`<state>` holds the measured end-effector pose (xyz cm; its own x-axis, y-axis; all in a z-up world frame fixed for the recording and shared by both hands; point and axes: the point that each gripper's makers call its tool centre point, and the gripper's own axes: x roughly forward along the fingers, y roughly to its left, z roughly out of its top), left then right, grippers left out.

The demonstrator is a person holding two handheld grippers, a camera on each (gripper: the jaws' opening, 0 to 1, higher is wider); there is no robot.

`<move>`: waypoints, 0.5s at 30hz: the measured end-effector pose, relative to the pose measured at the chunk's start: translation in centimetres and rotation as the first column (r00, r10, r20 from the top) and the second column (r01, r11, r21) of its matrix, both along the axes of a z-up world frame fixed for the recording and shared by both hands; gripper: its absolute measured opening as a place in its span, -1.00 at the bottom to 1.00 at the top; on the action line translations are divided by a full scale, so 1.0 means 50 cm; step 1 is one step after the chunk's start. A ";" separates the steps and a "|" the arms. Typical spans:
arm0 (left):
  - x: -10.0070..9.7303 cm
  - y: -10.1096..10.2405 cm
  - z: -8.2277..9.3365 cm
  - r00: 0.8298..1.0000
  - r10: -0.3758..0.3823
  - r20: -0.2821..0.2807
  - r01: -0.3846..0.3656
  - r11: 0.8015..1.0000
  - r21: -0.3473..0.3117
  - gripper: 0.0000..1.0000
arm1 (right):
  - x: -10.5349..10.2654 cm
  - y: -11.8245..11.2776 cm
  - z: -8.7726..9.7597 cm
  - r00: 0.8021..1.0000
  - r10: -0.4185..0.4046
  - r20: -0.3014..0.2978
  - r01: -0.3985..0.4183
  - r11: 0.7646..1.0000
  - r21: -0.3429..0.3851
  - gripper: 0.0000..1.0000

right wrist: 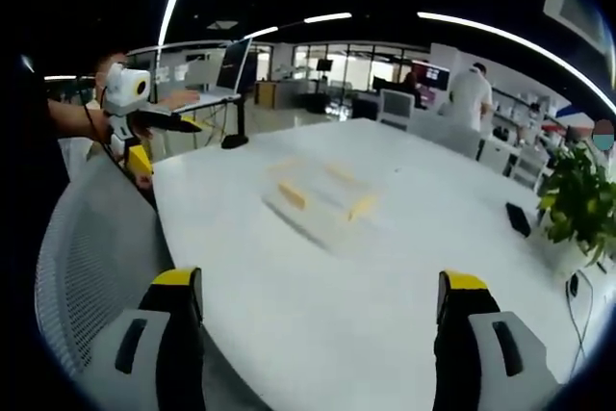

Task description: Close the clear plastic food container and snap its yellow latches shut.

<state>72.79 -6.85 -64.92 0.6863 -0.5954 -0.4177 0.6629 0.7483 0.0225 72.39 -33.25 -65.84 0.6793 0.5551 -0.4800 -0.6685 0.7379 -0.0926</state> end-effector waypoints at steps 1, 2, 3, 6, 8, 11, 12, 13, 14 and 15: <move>0.000 0.000 0.000 1.000 0.001 0.000 -0.001 1.000 0.000 0.98 | 0.000 0.001 -0.001 1.000 0.003 0.000 -0.003 1.000 -0.002 0.99; 0.001 0.002 0.001 1.000 0.003 0.001 -0.003 1.000 -0.001 0.98 | 0.001 0.001 -0.001 1.000 0.005 0.000 -0.005 1.000 -0.004 0.99; 0.001 0.003 0.001 1.000 0.006 0.002 -0.006 1.000 0.001 0.98 | 0.001 0.003 -0.002 1.000 0.008 -0.001 -0.008 1.000 -0.005 0.99; 0.003 0.008 0.001 1.000 0.011 0.003 -0.011 1.000 -0.002 0.98 | 0.001 0.004 -0.005 1.000 0.011 -0.005 -0.011 1.000 -0.007 0.99; 0.002 0.009 0.001 1.000 0.011 0.004 -0.011 1.000 0.001 0.98 | 0.001 0.005 -0.005 1.000 0.014 -0.005 -0.014 1.000 -0.006 0.99; 0.001 0.009 -0.003 1.000 0.013 -0.003 -0.013 1.000 0.003 0.98 | 0.001 0.006 -0.007 1.000 0.016 -0.007 -0.016 1.000 -0.004 0.99; 0.000 0.009 -0.003 1.000 0.013 -0.003 -0.013 1.000 0.004 0.98 | 0.001 0.005 -0.008 1.000 0.016 -0.008 -0.016 1.000 -0.004 0.99; 0.000 0.009 -0.004 1.000 0.014 -0.004 -0.014 1.000 0.004 0.98 | 0.001 0.006 -0.008 1.000 0.015 -0.009 -0.015 1.000 -0.004 0.99; 0.001 0.009 -0.005 1.000 0.014 -0.005 -0.014 1.000 0.003 0.98 | 0.001 0.006 -0.008 1.000 0.015 -0.009 -0.015 1.000 -0.003 0.99; 0.001 0.008 -0.005 1.000 0.014 -0.007 -0.014 1.000 0.002 0.98 | 0.001 0.005 -0.009 1.000 0.015 -0.010 -0.015 1.000 -0.003 0.99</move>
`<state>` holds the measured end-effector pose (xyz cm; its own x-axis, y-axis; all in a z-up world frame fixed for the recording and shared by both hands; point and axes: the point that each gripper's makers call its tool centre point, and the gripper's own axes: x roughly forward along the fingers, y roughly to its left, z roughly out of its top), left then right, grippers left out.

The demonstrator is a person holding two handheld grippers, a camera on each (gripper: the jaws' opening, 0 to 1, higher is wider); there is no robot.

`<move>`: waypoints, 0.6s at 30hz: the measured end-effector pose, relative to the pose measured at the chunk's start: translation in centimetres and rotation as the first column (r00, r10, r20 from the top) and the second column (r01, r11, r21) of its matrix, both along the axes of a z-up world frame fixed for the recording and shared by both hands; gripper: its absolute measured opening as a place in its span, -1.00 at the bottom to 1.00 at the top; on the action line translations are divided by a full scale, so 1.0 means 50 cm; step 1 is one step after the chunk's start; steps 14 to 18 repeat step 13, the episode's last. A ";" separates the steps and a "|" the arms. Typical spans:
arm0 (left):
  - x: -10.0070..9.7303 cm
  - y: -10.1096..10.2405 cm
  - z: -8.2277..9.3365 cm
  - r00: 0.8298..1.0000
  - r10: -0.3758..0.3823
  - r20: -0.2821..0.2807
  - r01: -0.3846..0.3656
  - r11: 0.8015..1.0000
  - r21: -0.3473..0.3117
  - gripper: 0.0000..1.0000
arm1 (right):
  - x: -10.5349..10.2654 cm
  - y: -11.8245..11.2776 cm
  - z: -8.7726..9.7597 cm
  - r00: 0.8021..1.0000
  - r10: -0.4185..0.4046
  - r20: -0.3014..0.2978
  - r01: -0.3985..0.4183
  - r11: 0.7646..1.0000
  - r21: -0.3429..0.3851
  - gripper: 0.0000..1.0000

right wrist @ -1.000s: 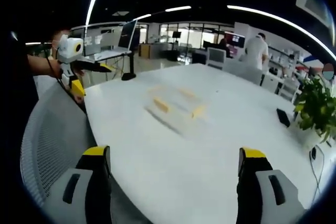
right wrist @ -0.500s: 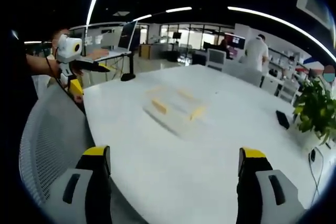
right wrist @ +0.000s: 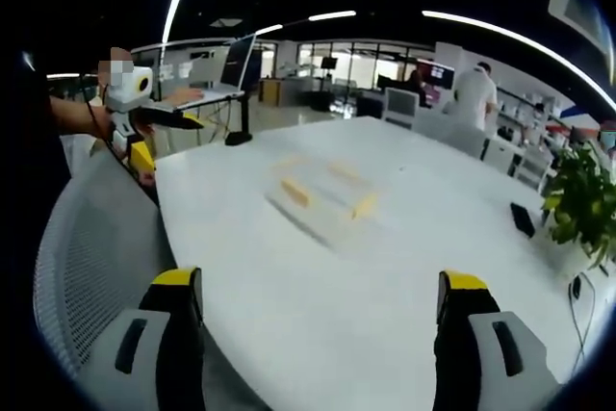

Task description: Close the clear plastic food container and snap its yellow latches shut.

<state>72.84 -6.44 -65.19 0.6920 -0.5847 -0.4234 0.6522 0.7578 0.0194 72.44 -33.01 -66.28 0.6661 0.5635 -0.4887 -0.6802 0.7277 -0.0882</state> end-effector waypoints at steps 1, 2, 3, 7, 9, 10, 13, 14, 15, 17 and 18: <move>0.001 -0.002 0.000 1.000 -0.001 0.000 0.001 1.000 0.000 0.98 | 0.000 -0.001 -0.001 1.000 0.000 -0.002 0.000 1.000 -0.001 0.99; 0.001 -0.003 0.000 1.000 -0.003 0.001 0.003 1.000 0.002 0.98 | 0.000 -0.001 -0.001 1.000 0.000 -0.003 0.000 1.000 -0.002 0.99; 0.001 -0.004 0.000 1.000 -0.003 0.002 0.003 1.000 0.003 0.98 | 0.000 -0.001 0.000 1.000 0.001 -0.002 -0.001 1.000 -0.002 0.99; 0.002 -0.006 0.002 1.000 -0.007 0.005 0.007 1.000 0.003 0.98 | -0.001 -0.002 0.000 1.000 0.000 0.000 0.000 1.000 0.001 0.99; 0.002 -0.007 0.004 1.000 -0.007 0.007 0.007 1.000 -0.001 0.98 | -0.001 -0.002 -0.001 1.000 0.000 0.000 0.000 1.000 0.002 0.99; 0.002 -0.007 0.003 1.000 -0.007 0.006 0.007 1.000 -0.001 0.98 | -0.002 -0.002 0.000 1.000 0.000 0.000 0.000 1.000 0.002 0.99; 0.001 -0.006 0.000 1.000 -0.008 0.002 0.008 1.000 0.002 0.98 | -0.004 -0.002 -0.001 1.000 -0.001 -0.003 0.001 1.000 0.003 0.99; 0.001 -0.006 0.000 1.000 -0.008 0.002 0.008 1.000 0.002 0.98 | -0.004 -0.002 -0.001 1.000 -0.001 -0.003 0.001 1.000 0.003 0.99; 0.001 -0.006 0.000 1.000 -0.008 0.002 0.008 1.000 0.002 0.98 | -0.004 -0.002 -0.001 1.000 -0.001 -0.003 0.001 1.000 0.003 0.99; 0.001 -0.006 0.000 1.000 -0.008 0.002 0.008 1.000 0.002 0.98 | -0.004 -0.002 -0.001 1.000 -0.001 -0.003 0.001 1.000 0.003 0.99; 0.001 -0.006 0.000 1.000 -0.008 0.002 0.008 1.000 0.002 0.98 | -0.004 -0.002 -0.001 1.000 -0.001 -0.003 0.001 1.000 0.003 0.99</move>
